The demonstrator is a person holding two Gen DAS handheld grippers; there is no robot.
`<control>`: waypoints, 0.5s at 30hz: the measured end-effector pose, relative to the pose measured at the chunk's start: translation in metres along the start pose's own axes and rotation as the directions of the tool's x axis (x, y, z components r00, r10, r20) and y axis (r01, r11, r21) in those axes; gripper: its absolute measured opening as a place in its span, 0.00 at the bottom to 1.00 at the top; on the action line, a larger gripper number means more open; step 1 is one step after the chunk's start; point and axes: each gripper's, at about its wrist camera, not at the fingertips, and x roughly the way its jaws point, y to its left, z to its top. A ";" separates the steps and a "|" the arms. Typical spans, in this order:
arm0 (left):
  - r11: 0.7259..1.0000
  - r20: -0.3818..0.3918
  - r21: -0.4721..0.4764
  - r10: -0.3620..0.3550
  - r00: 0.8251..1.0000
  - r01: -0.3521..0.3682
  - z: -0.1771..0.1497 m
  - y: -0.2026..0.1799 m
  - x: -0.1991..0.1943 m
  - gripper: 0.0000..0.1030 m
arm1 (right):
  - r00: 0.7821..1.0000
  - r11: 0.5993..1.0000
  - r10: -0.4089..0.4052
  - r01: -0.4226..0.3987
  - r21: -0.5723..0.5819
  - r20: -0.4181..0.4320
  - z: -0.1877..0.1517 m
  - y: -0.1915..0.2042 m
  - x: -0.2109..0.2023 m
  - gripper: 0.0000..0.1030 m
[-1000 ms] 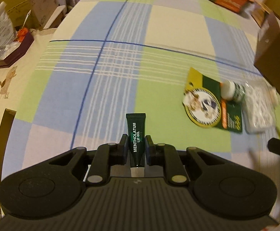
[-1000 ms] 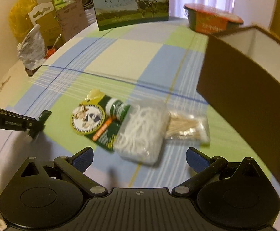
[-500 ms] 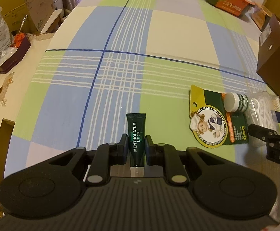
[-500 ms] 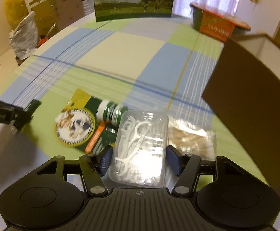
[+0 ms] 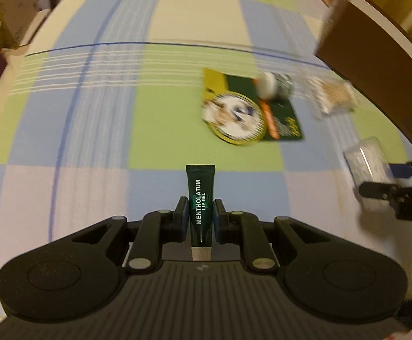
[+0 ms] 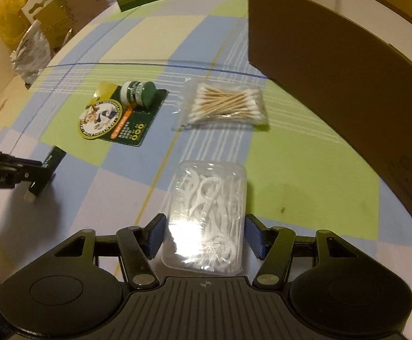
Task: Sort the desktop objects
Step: 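Grasp the clear floss picks box with the right tool while the left tool holds the lip gel, then carry the lip gel and floss box over the cardboard box with both tools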
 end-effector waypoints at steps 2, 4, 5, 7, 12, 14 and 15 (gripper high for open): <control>1.000 -0.007 0.023 0.019 1.000 -0.019 0.000 -0.008 0.001 0.19 | 1.000 1.000 -0.009 0.009 -0.008 0.003 0.000 0.001 0.001 0.57; 0.999 -0.017 0.039 0.037 0.999 -0.036 0.001 -0.014 0.003 0.19 | 1.000 1.000 -0.020 0.021 -0.024 0.017 0.001 0.004 0.004 0.60; 0.998 -0.021 0.048 0.048 0.999 -0.047 0.002 -0.016 0.004 0.19 | 0.999 0.999 -0.031 0.032 -0.030 0.019 0.002 0.006 0.005 0.60; 0.995 -0.026 0.066 0.070 0.997 -0.068 0.001 -0.021 0.005 0.20 | 0.998 0.998 -0.049 0.050 -0.041 0.028 0.003 0.008 0.008 0.60; 0.989 -0.017 0.102 0.109 0.994 -0.107 -0.004 -0.030 0.004 0.19 | 0.998 0.993 -0.062 0.064 -0.098 0.027 -0.003 0.015 0.007 0.53; 0.990 -0.017 0.103 0.099 0.995 -0.096 -0.007 -0.031 0.003 0.13 | 0.998 0.994 -0.058 0.059 -0.094 0.023 -0.006 0.015 0.006 0.53; 0.990 -0.019 0.107 0.096 0.995 -0.093 -0.008 -0.033 0.003 0.13 | 0.998 0.994 -0.055 0.057 -0.090 0.019 -0.007 0.015 0.005 0.53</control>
